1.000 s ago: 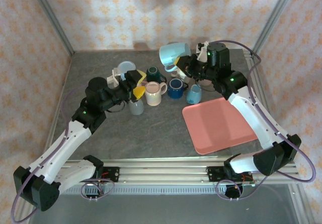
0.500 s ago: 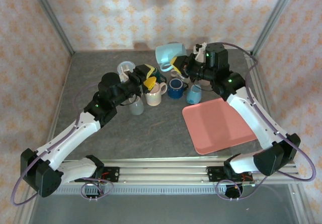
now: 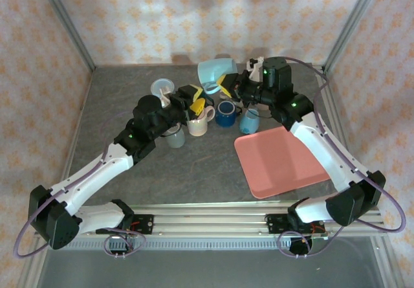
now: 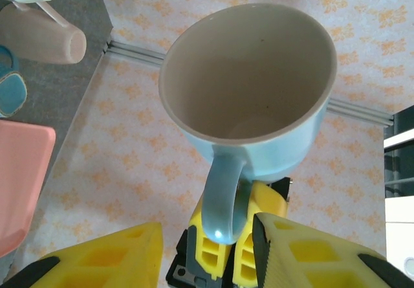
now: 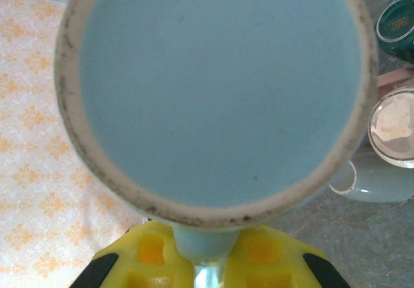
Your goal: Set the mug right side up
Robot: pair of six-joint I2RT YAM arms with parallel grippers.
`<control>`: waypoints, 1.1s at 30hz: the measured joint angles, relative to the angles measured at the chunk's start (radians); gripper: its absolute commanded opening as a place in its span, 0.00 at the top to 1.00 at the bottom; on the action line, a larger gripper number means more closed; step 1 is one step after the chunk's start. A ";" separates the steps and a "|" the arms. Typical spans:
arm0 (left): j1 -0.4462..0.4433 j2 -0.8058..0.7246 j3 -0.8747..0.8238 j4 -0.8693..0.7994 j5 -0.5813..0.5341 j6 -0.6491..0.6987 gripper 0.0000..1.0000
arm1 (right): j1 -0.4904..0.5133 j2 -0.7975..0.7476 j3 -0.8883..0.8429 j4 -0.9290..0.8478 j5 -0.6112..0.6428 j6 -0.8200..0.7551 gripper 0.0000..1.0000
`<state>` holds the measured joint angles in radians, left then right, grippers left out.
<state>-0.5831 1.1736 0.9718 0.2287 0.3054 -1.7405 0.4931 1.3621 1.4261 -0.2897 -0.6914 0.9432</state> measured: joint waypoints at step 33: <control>-0.039 0.022 -0.001 0.044 -0.113 -0.026 0.94 | 0.119 -0.019 -0.084 0.121 0.109 0.098 1.00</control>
<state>-0.6224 1.1954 0.9710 0.2729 0.1925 -1.7660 0.6121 1.3434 1.3422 -0.1684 -0.5819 1.0409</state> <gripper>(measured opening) 0.134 0.123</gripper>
